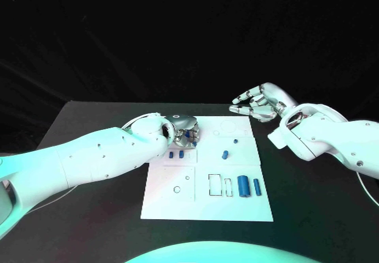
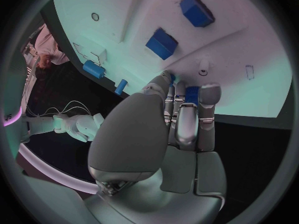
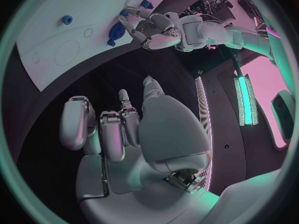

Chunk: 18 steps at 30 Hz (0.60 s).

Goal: Assemble the parts on the task board

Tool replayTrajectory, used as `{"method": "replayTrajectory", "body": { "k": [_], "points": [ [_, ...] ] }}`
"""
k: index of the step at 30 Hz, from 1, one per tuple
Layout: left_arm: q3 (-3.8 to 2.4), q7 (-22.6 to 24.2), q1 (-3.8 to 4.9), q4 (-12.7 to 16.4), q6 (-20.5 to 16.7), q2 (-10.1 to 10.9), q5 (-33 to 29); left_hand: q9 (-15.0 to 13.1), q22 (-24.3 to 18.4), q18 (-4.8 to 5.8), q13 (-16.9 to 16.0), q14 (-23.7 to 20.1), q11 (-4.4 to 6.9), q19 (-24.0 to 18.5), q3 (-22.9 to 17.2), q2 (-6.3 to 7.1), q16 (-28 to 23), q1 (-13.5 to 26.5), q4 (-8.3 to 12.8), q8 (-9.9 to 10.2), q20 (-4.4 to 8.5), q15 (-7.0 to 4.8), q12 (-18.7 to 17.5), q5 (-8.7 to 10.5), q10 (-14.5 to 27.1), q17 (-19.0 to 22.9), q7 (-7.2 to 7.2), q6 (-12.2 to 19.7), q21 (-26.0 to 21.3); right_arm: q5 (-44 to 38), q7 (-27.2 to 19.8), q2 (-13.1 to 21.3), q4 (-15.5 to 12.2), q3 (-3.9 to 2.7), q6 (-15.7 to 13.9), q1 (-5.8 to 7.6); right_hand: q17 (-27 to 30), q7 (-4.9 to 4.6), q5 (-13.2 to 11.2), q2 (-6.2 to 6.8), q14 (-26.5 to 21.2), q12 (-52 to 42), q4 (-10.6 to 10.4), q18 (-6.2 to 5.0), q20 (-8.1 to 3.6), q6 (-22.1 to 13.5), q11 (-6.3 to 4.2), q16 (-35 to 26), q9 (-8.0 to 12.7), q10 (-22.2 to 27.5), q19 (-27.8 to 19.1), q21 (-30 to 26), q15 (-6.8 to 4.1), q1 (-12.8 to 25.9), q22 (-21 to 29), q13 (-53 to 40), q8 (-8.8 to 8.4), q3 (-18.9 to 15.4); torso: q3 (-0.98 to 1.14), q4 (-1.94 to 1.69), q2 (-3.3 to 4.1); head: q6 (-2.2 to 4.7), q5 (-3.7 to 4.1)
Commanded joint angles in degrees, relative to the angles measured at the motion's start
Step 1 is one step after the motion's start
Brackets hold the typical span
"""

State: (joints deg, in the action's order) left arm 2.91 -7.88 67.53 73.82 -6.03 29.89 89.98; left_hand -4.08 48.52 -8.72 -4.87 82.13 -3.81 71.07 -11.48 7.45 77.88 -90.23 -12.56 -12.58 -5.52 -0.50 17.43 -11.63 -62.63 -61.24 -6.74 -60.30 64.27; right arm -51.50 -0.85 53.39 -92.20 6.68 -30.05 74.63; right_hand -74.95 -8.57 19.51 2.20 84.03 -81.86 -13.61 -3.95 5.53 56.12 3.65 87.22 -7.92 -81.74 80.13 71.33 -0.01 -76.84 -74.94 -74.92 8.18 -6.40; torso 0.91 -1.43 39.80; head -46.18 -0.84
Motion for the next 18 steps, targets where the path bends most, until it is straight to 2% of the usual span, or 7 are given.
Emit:
{"method": "replayTrajectory", "body": {
  "k": [1,11,18],
  "points": [
    [-0.02,-0.28,-0.07,-0.08,1.88,-0.27,0.04,-0.06,0.19,0.63,0.12,0.38,-0.01,0.35,-0.55,0.38,0.38,-0.41,-0.02,0.34,0.09,0.05,-0.36,-0.09,-0.5,0.08,0.1,-0.57,0.45,-0.13,-0.42,-0.05,-0.08,0.0,0.52,-0.04,-9.05,0.24,0.31,-0.12,4.45,0.17,0.06,-0.62,0.05,-0.22,0.03,-0.16,0.08,0.28,-0.43,-0.13,-0.49,0.41,-1.02,-5.66,0.27,-0.3,-0.02,-0.04,0.01,-0.01,0.09],
    [-0.02,-0.58,-0.14,-0.28,2.62,-0.48,0.0,-0.23,0.85,0.69,0.48,0.54,0.26,0.38,-2.89,-0.14,0.66,-1.29,0.97,0.88,0.26,-0.19,-1.36,-0.18,-2.07,-0.04,0.0,-1.88,1.07,-0.13,-0.39,-0.09,-0.11,-0.01,0.57,-0.04,-9.05,0.24,0.31,-0.12,4.45,0.17,0.06,-0.62,0.05,-0.22,0.03,-0.16,0.08,0.28,-0.43,-0.13,-0.49,0.41,-1.02,-5.66,0.27,-0.3,-0.02,-0.03,0.01,0.03,0.21],
    [-0.02,-0.73,-0.15,-0.49,2.77,-0.49,-0.16,-0.23,2.16,0.9,0.84,0.75,0.02,0.62,-7.51,0.02,0.93,-2.55,3.09,2.12,0.31,-0.19,-3.83,-0.28,-4.11,-0.08,-0.48,-2.94,2.23,-0.13,-0.4,-0.07,-0.13,-0.01,0.51,-0.04,-9.05,0.24,0.31,-0.12,4.45,0.17,0.06,-0.62,0.05,-0.22,0.03,-0.16,0.08,0.28,-0.43,-0.13,-0.49,0.41,-1.02,-5.66,0.27,-0.3,-0.01,-0.04,0.0,0.02,0.16]
  ]
}}
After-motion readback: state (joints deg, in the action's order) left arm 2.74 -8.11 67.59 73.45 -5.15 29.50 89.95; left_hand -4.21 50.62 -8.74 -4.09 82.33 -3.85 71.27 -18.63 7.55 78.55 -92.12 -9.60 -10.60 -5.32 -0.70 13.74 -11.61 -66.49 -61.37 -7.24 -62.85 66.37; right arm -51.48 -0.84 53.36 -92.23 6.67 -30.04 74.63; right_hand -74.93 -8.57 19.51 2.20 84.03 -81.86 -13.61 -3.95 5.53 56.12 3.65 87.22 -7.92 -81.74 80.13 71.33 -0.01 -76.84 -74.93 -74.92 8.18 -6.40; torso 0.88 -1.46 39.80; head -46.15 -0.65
